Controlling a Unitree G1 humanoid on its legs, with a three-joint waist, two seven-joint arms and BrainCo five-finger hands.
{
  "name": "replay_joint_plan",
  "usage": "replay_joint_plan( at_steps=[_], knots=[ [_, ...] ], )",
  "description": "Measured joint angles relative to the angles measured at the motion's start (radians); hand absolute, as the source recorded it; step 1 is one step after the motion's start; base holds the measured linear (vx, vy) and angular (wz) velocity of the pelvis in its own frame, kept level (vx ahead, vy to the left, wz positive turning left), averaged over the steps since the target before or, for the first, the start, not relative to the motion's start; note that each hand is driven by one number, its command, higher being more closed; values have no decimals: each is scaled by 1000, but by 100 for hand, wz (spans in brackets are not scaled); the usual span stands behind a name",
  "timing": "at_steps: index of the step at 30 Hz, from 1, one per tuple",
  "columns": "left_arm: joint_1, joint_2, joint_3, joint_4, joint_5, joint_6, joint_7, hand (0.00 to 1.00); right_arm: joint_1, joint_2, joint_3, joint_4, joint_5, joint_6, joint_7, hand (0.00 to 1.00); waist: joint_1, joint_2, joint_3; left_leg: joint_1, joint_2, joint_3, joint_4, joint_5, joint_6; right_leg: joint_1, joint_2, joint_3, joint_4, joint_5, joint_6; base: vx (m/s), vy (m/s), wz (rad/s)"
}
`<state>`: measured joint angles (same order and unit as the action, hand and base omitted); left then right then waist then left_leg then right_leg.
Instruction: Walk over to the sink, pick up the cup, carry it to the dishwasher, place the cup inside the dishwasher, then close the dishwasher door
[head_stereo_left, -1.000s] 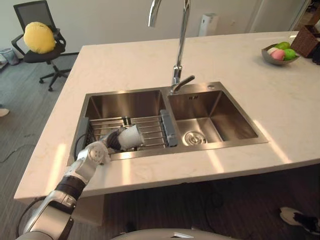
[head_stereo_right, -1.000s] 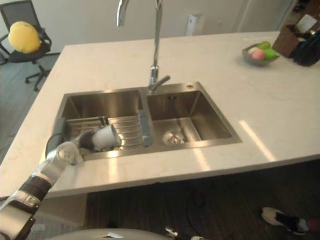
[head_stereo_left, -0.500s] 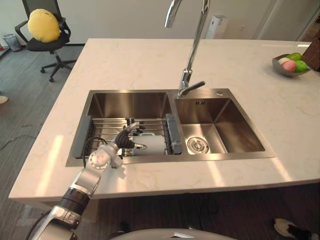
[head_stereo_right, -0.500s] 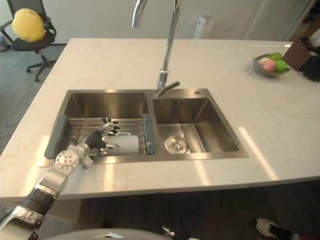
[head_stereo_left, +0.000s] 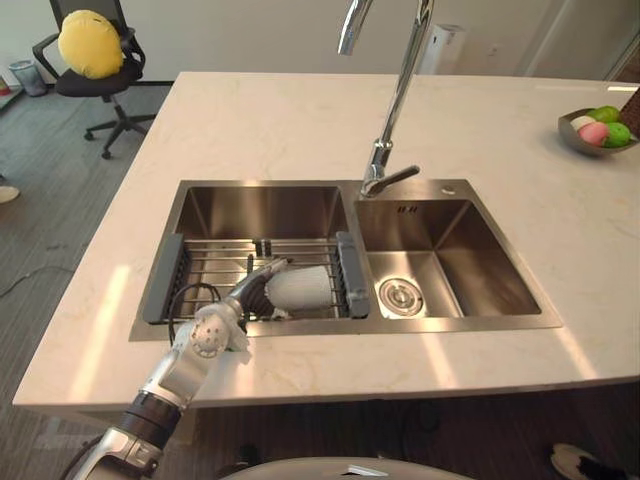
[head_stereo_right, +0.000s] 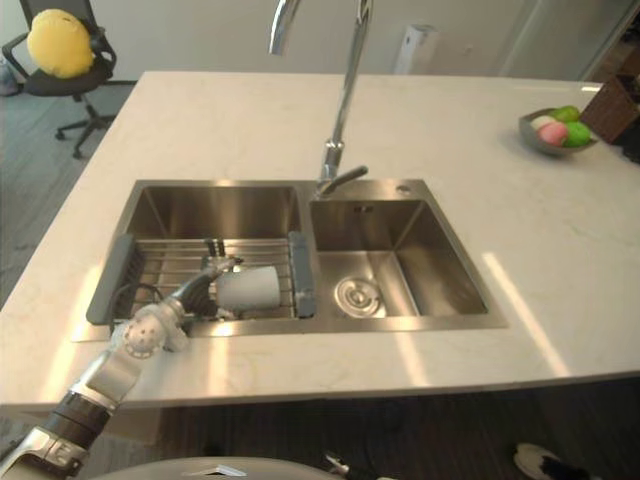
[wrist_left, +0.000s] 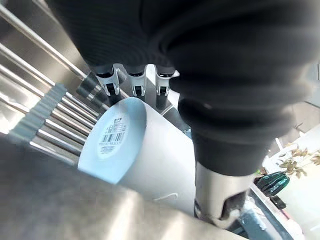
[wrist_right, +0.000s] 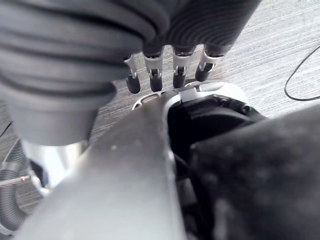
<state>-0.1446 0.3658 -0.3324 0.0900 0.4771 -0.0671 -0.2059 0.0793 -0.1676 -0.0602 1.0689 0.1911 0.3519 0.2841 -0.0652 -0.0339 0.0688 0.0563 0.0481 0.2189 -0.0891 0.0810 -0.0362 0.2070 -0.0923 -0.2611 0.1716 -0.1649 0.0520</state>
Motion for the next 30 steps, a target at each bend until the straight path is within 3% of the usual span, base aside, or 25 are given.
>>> replay_joint_plan(
  at_steps=[8, 12, 15, 20, 25, 27, 30],
  knots=[
    [-7, 27, -63, -120, 216, 6, 22, 0, -21, -6, 49, 8, 1, 3, -5, 0, 3, 6, -3, 6, 23, -1, -1, 27, -24, 0, 22, -2, 15, -2, -3, -33, -37, 0],
    [-43, 28, -86, -120, 235, 39, 24, 0, -32, -11, 60, 8, 1, 19, -5, 0, 2, 10, -11, -12, 33, -1, -1, 42, -25, -14, 26, -3, 3, -29, -15, -112, -58, -9],
    [-65, 26, -110, -120, 235, 49, 25, 0, -36, -7, 64, 8, 2, 22, -11, 0, 4, 2, -15, -39, 15, 0, -1, 66, -22, -20, 6, -19, -28, -82, 7, -159, -69, -1],
    [-63, -26, -179, -117, 236, 58, 1, 0, -23, -26, 67, 7, 1, 27, -11, 0, 0, 20, -38, -41, 18, 1, -1, 72, -20, -21, 7, -30, -29, -80, 12, -82, 4, 5],
    [-69, -42, -181, -117, 254, 106, 2, 0, -25, -8, 68, 7, 3, 27, -32, 0, 1, 0, -46, -62, -9, 3, -1, 66, 6, -29, -16, -26, -60, -52, 38, 36, 79, -1],
    [-86, -27, -192, -116, 252, 128, 5, 0, -34, 9, 73, 8, 3, 30, -44, 0, 4, -26, -44, -64, -23, 4, -1, 62, 14, -30, -26, -24, -48, -45, 46, 73, 93, 7],
    [-123, -1, -205, -108, 252, 143, 17, 0, -44, 11, 97, 9, 3, 51, -50, 0, 3, -34, -44, -55, -24, 16, -1, 57, 17, -29, -25, -15, -47, -31, 45, 25, 61, -5]
  ],
)
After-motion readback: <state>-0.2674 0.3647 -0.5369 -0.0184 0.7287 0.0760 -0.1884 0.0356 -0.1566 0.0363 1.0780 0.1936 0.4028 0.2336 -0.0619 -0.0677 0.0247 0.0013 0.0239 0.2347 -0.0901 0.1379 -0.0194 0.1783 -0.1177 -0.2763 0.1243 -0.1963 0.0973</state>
